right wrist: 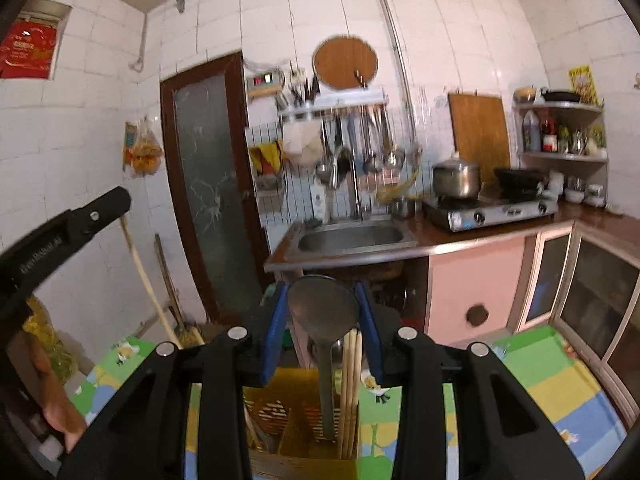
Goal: Organize utensils
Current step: 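Lift the spoon and chopstick with both tools over the yellow holder, then open both tools to drop the spoon and chopstick into the holder, then move both tools back down toward the remaining utensils, then grasp a chopstick with the right tool while the left tool grasps the green frog-handled fork, then lift the frog fork and chopstick with both tools over the yellow holder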
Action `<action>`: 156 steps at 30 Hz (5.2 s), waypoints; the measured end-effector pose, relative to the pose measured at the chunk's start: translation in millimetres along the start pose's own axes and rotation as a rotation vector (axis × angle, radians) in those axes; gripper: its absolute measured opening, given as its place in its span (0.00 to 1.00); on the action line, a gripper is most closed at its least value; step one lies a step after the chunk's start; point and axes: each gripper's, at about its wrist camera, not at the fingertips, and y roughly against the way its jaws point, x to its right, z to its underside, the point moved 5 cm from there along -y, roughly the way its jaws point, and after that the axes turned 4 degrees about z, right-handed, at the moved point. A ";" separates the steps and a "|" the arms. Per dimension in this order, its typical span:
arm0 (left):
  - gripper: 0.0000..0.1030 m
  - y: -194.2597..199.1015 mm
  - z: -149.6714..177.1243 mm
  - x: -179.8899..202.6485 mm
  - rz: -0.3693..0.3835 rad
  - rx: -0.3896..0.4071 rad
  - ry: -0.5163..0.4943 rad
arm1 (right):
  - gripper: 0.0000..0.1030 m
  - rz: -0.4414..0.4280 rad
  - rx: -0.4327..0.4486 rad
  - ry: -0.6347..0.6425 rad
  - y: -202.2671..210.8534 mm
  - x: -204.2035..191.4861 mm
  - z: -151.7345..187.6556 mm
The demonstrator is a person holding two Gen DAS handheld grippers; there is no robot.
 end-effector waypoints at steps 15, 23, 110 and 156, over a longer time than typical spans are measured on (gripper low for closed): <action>0.80 -30.8 90.5 -48.7 -0.064 -0.273 0.053 | 0.68 0.112 -0.198 0.092 -42.1 14.8 78.5; 0.95 49.8 115.0 -80.7 -0.146 -0.344 0.013 | 0.80 0.197 -0.233 0.095 19.0 35.4 108.9; 0.18 102.8 305.8 -21.8 -0.084 -0.915 -0.001 | 0.08 0.118 -0.598 0.016 56.8 43.2 274.6; 0.15 143.4 170.6 -32.9 -0.089 -0.504 0.015 | 0.63 0.115 -0.448 0.090 47.2 33.3 228.0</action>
